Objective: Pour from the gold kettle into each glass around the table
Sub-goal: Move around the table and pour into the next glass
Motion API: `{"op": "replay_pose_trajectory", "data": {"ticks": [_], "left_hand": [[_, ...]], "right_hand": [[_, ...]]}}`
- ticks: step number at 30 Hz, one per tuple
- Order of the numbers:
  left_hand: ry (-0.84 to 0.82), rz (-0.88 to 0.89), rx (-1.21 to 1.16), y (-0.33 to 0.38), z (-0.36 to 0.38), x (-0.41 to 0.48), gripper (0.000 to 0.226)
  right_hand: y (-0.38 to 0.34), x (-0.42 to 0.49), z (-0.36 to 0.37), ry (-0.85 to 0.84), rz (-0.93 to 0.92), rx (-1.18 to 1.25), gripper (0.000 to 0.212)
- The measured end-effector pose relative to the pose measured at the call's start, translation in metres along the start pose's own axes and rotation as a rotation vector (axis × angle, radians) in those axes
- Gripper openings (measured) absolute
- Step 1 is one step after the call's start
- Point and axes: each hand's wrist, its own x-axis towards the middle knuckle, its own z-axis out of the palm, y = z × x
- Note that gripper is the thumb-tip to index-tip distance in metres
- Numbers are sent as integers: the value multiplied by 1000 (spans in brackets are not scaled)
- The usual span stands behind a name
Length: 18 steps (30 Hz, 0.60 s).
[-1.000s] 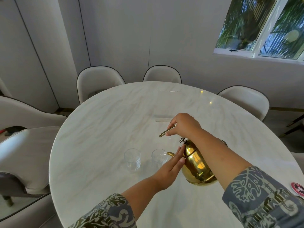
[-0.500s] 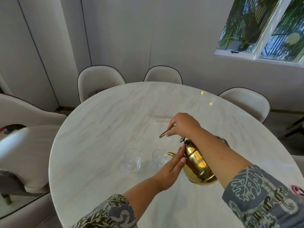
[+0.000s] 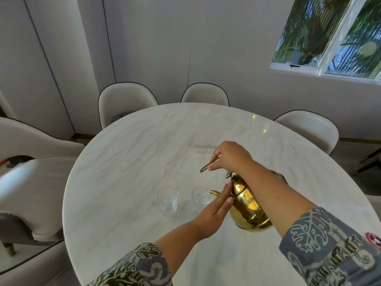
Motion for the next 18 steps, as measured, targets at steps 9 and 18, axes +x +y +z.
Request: {"op": "replay_pose_trajectory", "data": {"ticks": [9,18], "left_hand": [[-56,-31,125,4,1,-2,49],[-116,-46,274,0,6,-4,51]], "right_hand": [[22,-14,2,79,40,117,33],[52,-36,19,216,96,325,32]]}}
